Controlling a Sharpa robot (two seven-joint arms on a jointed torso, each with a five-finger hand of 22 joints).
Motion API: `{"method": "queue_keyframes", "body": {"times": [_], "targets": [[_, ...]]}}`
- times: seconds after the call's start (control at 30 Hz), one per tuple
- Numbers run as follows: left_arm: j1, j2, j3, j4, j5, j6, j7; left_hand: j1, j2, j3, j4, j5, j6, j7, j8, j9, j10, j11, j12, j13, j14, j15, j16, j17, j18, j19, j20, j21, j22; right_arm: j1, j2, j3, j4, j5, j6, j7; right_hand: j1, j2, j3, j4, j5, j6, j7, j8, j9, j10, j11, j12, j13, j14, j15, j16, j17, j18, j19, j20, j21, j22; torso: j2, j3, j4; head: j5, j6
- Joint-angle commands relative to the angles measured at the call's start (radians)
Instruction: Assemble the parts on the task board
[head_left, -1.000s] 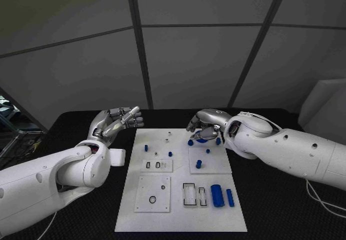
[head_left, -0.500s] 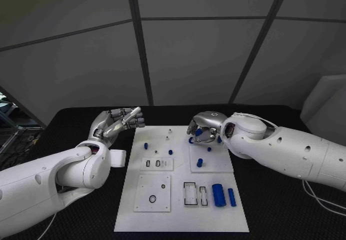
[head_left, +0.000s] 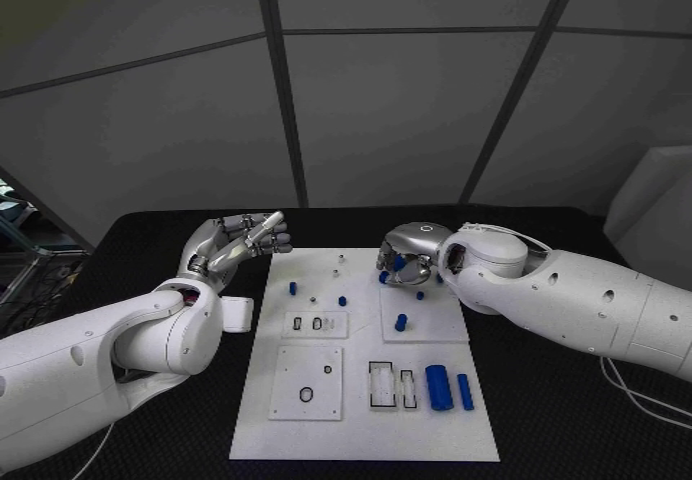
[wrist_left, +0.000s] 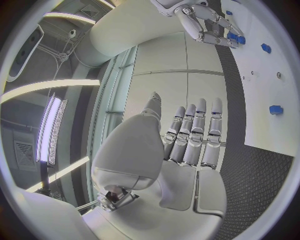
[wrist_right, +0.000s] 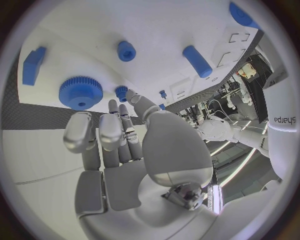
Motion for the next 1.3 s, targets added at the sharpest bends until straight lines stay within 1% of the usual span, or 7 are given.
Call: {"method": "queue_keyframes", "body": {"times": [0.03, 0.37, 0.73, 0.8, 0.93, 1.1, 1.3], "targets": [[0.002, -0.001, 0.001, 0.003, -0.008, 0.015, 0.001, 0.007, -0.001, -0.001, -0.005, -0.004, 0.006, 0.003, -0.005, -0.002, 0.002, 0.004, -0.003, -0.001, -0.004, 0.003, -0.007, 0.001, 0.056, 0.006, 0.001, 0.005, 0.002, 0.003, 0.003, 0.001, -0.004, -0.020, 0.023, -0.002, 0.009, 0.001, 0.013, 0.001, -0.007, 0.011, 0.002, 0.003, 0.002, 0.013, 0.000, 0.007, 0.001, 0.038, 0.004, 0.018, 0.019, -0.020, 0.012, 0.000, 0.013, 0.020, 0.001, -0.0001, 0.0008, 0.000, -0.003], [0.002, -0.002, 0.002, 0.005, -0.008, 0.017, 0.001, 0.007, -0.001, -0.001, -0.005, -0.004, 0.006, 0.003, -0.005, -0.002, 0.002, 0.004, -0.003, -0.001, -0.004, 0.003, -0.007, 0.001, 0.056, 0.006, 0.001, 0.005, 0.002, 0.002, 0.021, 0.000, -0.022, -0.024, 0.035, 0.000, 0.019, 0.009, 0.061, 0.009, -0.025, 0.038, 0.003, 0.009, 0.004, 0.048, -0.005, 0.012, 0.002, 0.038, 0.001, 0.064, 0.064, -0.029, 0.037, -0.002, 0.049, 0.077, 0.003, -0.0001, 0.0029, 0.000, -0.010], [0.002, -0.004, 0.002, 0.004, -0.008, 0.018, -0.001, 0.007, 0.000, -0.001, -0.006, -0.003, 0.005, 0.004, -0.006, -0.002, 0.001, 0.004, -0.005, -0.001, -0.005, 0.004, -0.008, 0.002, 0.056, 0.006, 0.002, 0.006, 0.002, 0.002, 0.027, 0.000, -0.033, -0.025, 0.024, -0.002, 0.017, 0.006, 0.083, 0.022, -0.029, 0.062, 0.002, 0.014, 0.006, 0.075, -0.009, 0.015, 0.003, 0.037, -0.001, 0.087, 0.085, -0.035, 0.055, -0.003, 0.072, 0.114, 0.002, -0.0001, 0.0031, 0.000, -0.015], [0.002, -0.004, 0.002, 0.003, -0.008, 0.017, -0.001, 0.007, 0.000, -0.001, -0.006, -0.003, 0.005, 0.004, -0.006, -0.002, 0.001, 0.004, -0.005, -0.001, -0.005, 0.004, -0.008, 0.002, 0.056, 0.006, 0.002, 0.006, 0.002, 0.002, 0.024, 0.000, -0.031, -0.025, -0.004, 0.000, 0.019, 0.007, 0.091, 0.025, -0.028, 0.071, 0.000, 0.016, 0.007, 0.083, -0.011, 0.016, 0.004, 0.036, -0.003, 0.093, 0.089, -0.037, 0.060, -0.005, 0.078, 0.125, 0.002, 0.0000, 0.0031, 0.001, -0.015], [0.002, -0.006, 0.002, 0.001, -0.008, 0.017, -0.001, 0.007, 0.002, -0.001, -0.007, -0.003, 0.005, 0.005, -0.008, -0.002, 0.000, 0.005, -0.006, -0.001, -0.005, 0.004, -0.009, 0.002, 0.056, 0.006, 0.002, 0.006, 0.002, 0.002, 0.014, 0.000, -0.014, -0.016, -0.101, 0.016, 0.038, 0.014, 0.115, 0.022, -0.023, 0.099, -0.005, 0.027, 0.014, 0.106, -0.018, 0.023, 0.011, 0.036, -0.008, 0.104, 0.097, -0.050, 0.102, -0.009, 0.114, 0.193, 0.002, 0.0000, 0.0022, 0.001, -0.013], [0.002, -0.008, 0.002, 0.000, -0.008, 0.018, -0.001, 0.007, 0.002, -0.001, -0.007, -0.003, 0.005, 0.005, -0.008, -0.002, 0.000, 0.005, -0.006, -0.001, -0.005, 0.004, -0.009, 0.002, 0.056, 0.006, 0.002, 0.006, 0.002, 0.002, -0.001, 0.001, 0.016, 0.004, -0.188, 0.024, 0.039, 0.010, 0.120, 0.023, -0.020, 0.103, -0.004, 0.027, 0.015, 0.109, -0.018, 0.022, 0.012, 0.036, -0.009, 0.107, 0.100, -0.051, 0.105, -0.010, 0.118, 0.199, 0.002, -0.0014, 0.0041, 0.002, -0.008], [0.003, -0.009, 0.002, 0.000, -0.008, 0.018, -0.001, 0.007, 0.002, -0.001, -0.007, -0.003, 0.005, 0.005, -0.008, -0.002, 0.000, 0.005, -0.006, -0.001, -0.005, 0.004, -0.009, 0.002, 0.056, 0.006, 0.002, 0.006, 0.002, 0.004, 0.012, 0.001, 0.013, 0.014, -0.234, 0.011, 0.039, 0.010, 0.120, 0.023, -0.020, 0.103, -0.004, 0.027, 0.015, 0.109, -0.018, 0.022, 0.013, 0.036, -0.009, 0.108, 0.101, -0.052, 0.106, -0.010, 0.119, 0.201, 0.004, -0.0013, 0.0063, 0.006, -0.001]]}}
